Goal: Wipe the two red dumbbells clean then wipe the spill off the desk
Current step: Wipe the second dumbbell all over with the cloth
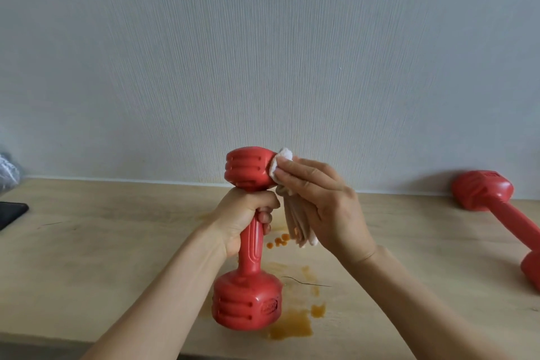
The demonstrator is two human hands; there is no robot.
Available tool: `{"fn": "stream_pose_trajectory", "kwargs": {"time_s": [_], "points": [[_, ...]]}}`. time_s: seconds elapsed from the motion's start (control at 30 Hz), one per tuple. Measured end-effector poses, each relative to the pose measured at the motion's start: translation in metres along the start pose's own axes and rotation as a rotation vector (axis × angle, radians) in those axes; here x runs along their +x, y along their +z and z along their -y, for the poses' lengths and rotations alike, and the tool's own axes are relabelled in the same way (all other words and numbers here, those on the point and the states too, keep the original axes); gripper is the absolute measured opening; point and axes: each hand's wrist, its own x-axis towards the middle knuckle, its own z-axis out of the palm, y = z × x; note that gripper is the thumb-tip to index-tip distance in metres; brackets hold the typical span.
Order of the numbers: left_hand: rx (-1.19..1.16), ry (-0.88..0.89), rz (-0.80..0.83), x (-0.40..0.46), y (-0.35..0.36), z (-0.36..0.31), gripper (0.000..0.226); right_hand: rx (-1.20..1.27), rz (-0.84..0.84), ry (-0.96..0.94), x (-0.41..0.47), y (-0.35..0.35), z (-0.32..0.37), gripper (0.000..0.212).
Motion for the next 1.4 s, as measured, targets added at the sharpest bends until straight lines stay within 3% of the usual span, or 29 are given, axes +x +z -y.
{"fn": "stream_pose_trajectory", "kwargs": {"time_s": [0.13, 0.2, 0.3, 0.4, 0.47, 0.6, 0.77, 0.83, 1.4], "points": [[-0.027, 0.005, 0.011, 0.000, -0.005, -0.002, 0.041, -0.079, 0.098, 0.025, -0.010, -0.004, -0.014, 0.025], [-0.018, 0.028, 0.012, 0.000, -0.006, -0.004, 0.045, -0.068, 0.050, 0.115, -0.006, -0.007, -0.012, 0.027], [-0.015, 0.036, -0.052, 0.003, -0.008, -0.005, 0.035, -0.096, -0.076, 0.082, 0.014, -0.011, 0.003, 0.026], [-0.020, 0.062, -0.069, 0.004, -0.004, -0.003, 0.022, -0.160, -0.046, -0.060, 0.020, -0.003, 0.019, 0.022], [0.008, 0.096, -0.075, 0.003, 0.001, 0.000, 0.023, -0.162, -0.006, -0.015, 0.018, 0.005, 0.023, 0.022], [0.205, 0.196, -0.134, 0.004, 0.008, 0.004, 0.018, -0.134, 0.041, 0.038, 0.020, -0.003, 0.023, 0.030], [0.480, 0.247, -0.145, 0.005, 0.015, 0.006, 0.010, -0.139, 0.023, -0.076, 0.033, -0.014, 0.013, 0.018], [0.468, 0.222, -0.120, 0.005, 0.016, 0.006, 0.008, -0.092, -0.006, -0.085, 0.029, -0.017, 0.009, 0.026], [0.407, 0.146, -0.097, 0.006, 0.015, 0.008, 0.003, 0.030, -0.058, 0.072, 0.027, -0.014, 0.013, 0.018]]}}
